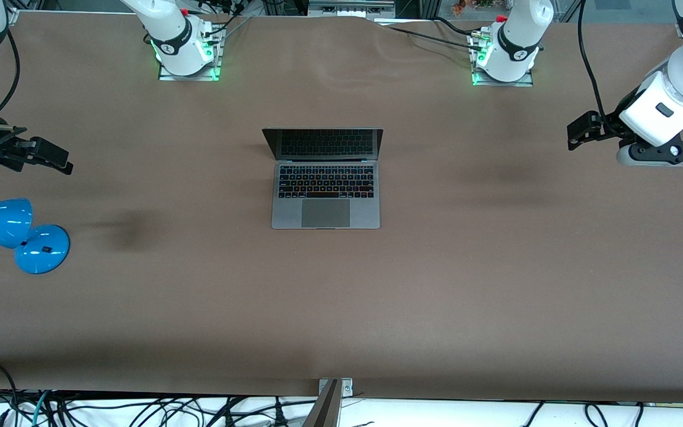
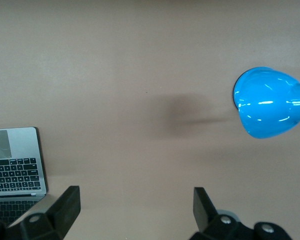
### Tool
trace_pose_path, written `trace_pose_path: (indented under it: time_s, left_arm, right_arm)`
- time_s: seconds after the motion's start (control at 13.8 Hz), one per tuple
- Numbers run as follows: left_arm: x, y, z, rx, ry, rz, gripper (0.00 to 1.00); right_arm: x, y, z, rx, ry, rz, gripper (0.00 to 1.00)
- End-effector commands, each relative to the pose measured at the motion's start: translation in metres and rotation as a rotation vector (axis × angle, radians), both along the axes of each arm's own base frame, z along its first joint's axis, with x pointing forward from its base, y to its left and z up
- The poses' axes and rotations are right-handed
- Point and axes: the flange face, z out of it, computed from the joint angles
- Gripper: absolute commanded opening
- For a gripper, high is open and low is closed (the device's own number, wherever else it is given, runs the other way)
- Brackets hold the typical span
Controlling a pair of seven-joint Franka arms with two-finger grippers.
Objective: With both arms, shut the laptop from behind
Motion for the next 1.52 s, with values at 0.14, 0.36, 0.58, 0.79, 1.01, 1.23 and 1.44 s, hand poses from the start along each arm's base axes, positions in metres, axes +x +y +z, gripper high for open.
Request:
trace_pose_path:
  time_s: [0.14,0.36,0.58,0.79,1.01,1.23,1.44]
  left_arm:
    - [0.002,0.0,-0.006,0.002,-0.004,0.013,1.0]
    - [0.002,0.006,-0.006,0.02,-0.005,0.014,1.0]
    - [0.003,0.02,-0.004,0.019,-0.007,0.034,1.0]
    - [0.003,0.026,-0.003,0.018,-0.009,0.051,1.0]
    - [0.004,0.025,-0.005,0.021,-0.006,0.063,1.0]
    - [0.002,0.007,-0.007,0.087,-0.012,0.109,1.0]
    - [0.0,-0.008,-0.008,0.102,-0.006,0.076,1.0]
  right_arm:
    - [-0.002,0.001,0.003,0.002,-0.01,-0.014,1.0]
    - [-0.002,0.002,0.003,0.002,-0.01,-0.012,1.0]
    - [-0.002,0.002,0.003,0.002,-0.01,-0.012,1.0]
    - [-0.002,0.002,0.003,0.002,-0.01,-0.012,1.0]
    - [-0.002,0.001,0.003,0.002,-0.01,-0.014,1.0]
    - [-0.002,0.002,0.003,0.002,-0.01,-0.012,1.0]
    - [-0.002,0.002,0.003,0.004,-0.01,-0.012,1.0]
